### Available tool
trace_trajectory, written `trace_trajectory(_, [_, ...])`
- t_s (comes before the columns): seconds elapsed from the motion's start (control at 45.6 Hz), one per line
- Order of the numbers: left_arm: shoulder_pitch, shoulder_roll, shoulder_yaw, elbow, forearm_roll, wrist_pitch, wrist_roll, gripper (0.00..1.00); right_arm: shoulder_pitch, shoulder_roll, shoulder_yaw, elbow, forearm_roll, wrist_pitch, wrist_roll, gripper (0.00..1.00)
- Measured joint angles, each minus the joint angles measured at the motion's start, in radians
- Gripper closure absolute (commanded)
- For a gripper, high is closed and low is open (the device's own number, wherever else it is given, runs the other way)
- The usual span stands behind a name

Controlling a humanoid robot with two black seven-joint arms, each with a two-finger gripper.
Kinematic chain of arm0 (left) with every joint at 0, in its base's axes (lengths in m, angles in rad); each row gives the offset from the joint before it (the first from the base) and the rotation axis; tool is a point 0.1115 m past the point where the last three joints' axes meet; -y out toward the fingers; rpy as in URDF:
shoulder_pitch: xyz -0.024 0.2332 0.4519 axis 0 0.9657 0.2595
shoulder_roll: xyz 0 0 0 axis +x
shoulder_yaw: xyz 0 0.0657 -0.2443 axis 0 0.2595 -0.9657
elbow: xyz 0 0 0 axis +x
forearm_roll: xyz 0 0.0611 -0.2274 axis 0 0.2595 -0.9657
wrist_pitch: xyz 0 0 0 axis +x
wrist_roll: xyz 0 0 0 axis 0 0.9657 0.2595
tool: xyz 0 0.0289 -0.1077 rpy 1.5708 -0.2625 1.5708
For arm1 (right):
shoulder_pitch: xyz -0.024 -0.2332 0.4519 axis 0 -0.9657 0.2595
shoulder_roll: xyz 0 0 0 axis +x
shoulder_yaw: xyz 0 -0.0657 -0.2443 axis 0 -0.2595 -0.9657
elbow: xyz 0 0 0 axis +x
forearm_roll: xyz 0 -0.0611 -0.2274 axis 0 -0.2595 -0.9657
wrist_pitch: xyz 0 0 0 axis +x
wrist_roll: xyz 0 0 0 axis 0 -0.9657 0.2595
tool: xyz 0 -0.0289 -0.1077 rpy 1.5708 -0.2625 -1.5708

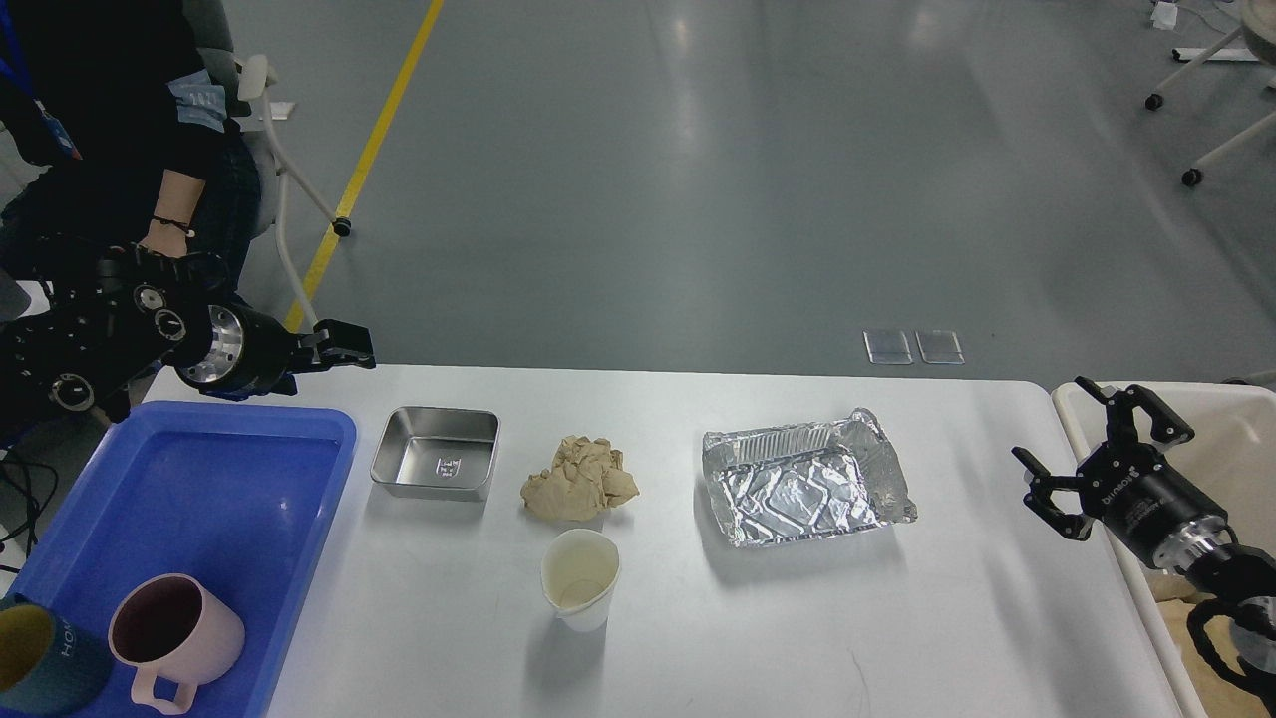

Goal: Tidy desktop
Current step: 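Reach the left gripper toward the small steel tray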

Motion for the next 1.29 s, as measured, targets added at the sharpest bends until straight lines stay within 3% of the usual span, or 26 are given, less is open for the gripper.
trace_trajectory(0.329, [0.097, -0.04, 0.002, 0.047, 0.002, 0.087, 0.003, 0.01, -0.011, 0.007, -0.002, 0.0, 0.0, 0.0, 0.0, 0.0])
trace_trajectory(0.702, [0.109, -0.142, 0.042, 0.143, 0.001, 0.124, -0.01, 0.02, -0.011, 0.009, -0.007, 0.0, 0.0, -0.002, 0.0, 0.0])
trace_trajectory(0.944, [0.109, -0.217, 0.124, 0.198, -0.002, 0.173, -0.063, 0.03, -0.019, 0.009, -0.008, 0.0, 0.0, -0.001, 0.0, 0.0])
trace_trajectory(1.295, [0.122, -0.246, 0.137, 0.238, -0.008, 0.178, -0.071, 0.09, -0.022, 0.009, -0.008, -0.001, 0.0, 0.0, 0.001, 0.0])
